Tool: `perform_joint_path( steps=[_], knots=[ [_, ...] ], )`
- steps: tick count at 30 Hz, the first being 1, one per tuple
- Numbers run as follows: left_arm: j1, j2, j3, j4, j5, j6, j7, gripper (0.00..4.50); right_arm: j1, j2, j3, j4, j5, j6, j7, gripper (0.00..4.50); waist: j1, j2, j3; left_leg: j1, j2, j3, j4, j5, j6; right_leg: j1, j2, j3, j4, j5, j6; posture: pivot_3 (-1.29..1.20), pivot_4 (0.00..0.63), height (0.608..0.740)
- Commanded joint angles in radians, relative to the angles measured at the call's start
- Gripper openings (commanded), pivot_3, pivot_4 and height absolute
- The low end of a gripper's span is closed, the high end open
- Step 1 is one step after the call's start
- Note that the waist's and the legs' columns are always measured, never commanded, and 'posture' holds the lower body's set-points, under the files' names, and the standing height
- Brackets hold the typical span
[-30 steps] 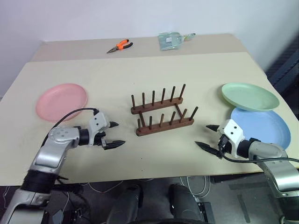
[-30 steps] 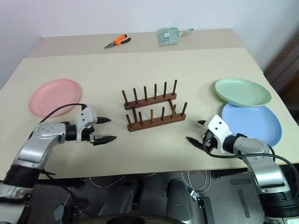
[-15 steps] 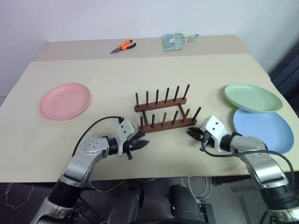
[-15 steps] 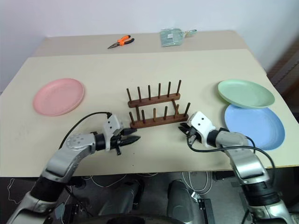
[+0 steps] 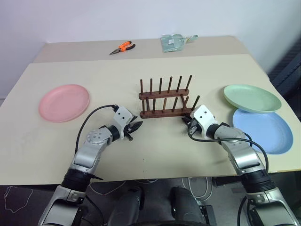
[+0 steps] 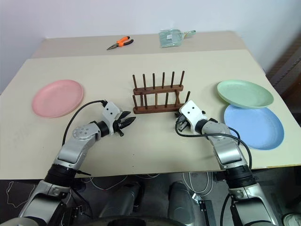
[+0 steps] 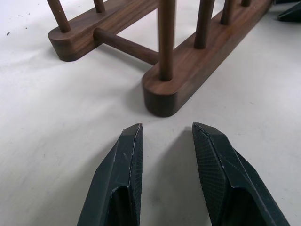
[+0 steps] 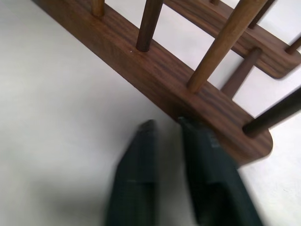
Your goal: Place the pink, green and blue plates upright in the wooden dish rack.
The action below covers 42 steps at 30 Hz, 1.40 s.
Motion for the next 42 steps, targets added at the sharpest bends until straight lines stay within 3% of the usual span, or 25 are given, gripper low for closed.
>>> perform_joint_path(
  steps=[1, 3, 4, 7, 17, 22, 25, 32, 36, 42],
  knots=[
    [0.080, 0.040, 0.082, -0.043, -0.020, 0.047, 0.014, 1.91, 0.091, -0.037, -0.009, -0.220, 0.141, 0.054, 0.140, 2.87, -0.003, 0.000, 0.000, 0.000, 0.000, 0.000, -0.001, 0.000, 0.000, -0.001, 0.000, 0.000, 0.000, 0.000, 0.000, 0.00, 0.150, 0.739],
    [0.110, 0.047, 0.161, -0.077, -0.060, 0.078, 0.042, 2.49, 0.122, -0.050, -0.011, -0.305, 0.185, 0.092, 0.173, 3.87, -0.013, 0.000, 0.000, -0.001, 0.004, 0.000, -0.001, -0.003, -0.003, -0.002, 0.005, 0.002, -0.002, 0.000, -0.001, 0.00, 0.150, 0.739],
    [0.116, 0.040, 0.218, -0.092, -0.085, 0.091, 0.075, 3.03, 0.133, -0.059, -0.005, -0.334, 0.187, 0.097, 0.181, 4.47, -0.020, 0.001, 0.000, -0.001, 0.006, 0.000, -0.001, -0.004, -0.004, -0.003, 0.007, 0.002, -0.002, 0.001, -0.002, 0.00, 0.150, 0.739],
    [0.095, 0.013, 0.371, -0.112, -0.109, 0.119, 0.226, 4.49, 0.137, -0.066, 0.006, -0.377, 0.190, 0.108, 0.187, 4.50, -0.023, 0.000, 0.001, -0.001, 0.009, 0.001, -0.001, -0.004, -0.005, -0.004, 0.010, 0.003, -0.002, 0.001, -0.001, 0.00, 0.150, 0.739],
    [-0.092, -0.108, 0.833, -0.141, -0.117, 0.161, 0.874, 4.49, 0.062, -0.040, 0.062, -0.334, 0.229, 0.122, 0.245, 4.50, -0.005, -0.003, 0.001, -0.002, 0.008, 0.002, 0.000, -0.003, -0.006, -0.004, 0.009, 0.003, -0.004, 0.004, -0.004, 0.00, 0.150, 0.739],
    [-0.172, -0.210, 1.043, -0.119, -0.350, 0.297, 1.033, 4.49, 0.039, -0.019, 0.086, -0.305, 0.208, 0.091, 0.232, 4.50, 0.004, -0.005, 0.001, -0.002, 0.008, 0.002, 0.001, -0.004, -0.006, -0.004, 0.010, 0.003, -0.004, 0.004, -0.003, 0.00, 0.150, 0.739],
    [-0.199, -0.239, 1.114, -0.092, -0.483, 0.337, 1.063, 3.64, 0.031, -0.011, 0.090, -0.290, 0.192, 0.069, 0.223, 4.50, 0.005, -0.009, 0.002, -0.003, 0.008, 0.002, 0.002, -0.004, -0.006, -0.003, 0.009, 0.003, -0.004, 0.003, -0.001, 0.00, 0.150, 0.739],
    [-0.219, -0.207, 1.114, -0.015, -0.623, 0.400, 1.062, 0.16, 0.040, -0.005, 0.086, -0.287, 0.164, 0.027, 0.195, 4.50, 0.003, -0.012, 0.001, -0.003, 0.008, 0.002, 0.002, -0.004, -0.006, -0.004, 0.010, 0.003, -0.004, 0.005, -0.004, 0.00, 0.150, 0.739],
    [-0.217, -0.186, 1.080, 0.006, -0.664, 0.404, 1.039, 0.16, 0.037, -0.008, 0.060, -0.293, 0.186, 0.050, 0.181, 4.50, 0.002, -0.012, 0.001, -0.002, 0.008, 0.002, 0.002, -0.004, -0.006, -0.004, 0.010, 0.003, -0.004, 0.005, -0.004, 0.00, 0.150, 0.739],
    [-0.233, -0.162, 0.859, -0.168, -0.629, 0.333, 0.844, 0.16, -0.052, -0.050, 0.035, -0.361, 0.165, 0.045, 0.175, 4.50, 0.004, -0.013, 0.002, -0.004, 0.008, 0.003, 0.003, -0.004, -0.006, -0.004, 0.010, 0.003, -0.004, 0.006, -0.005, 0.00, 0.150, 0.739]
  ],
)
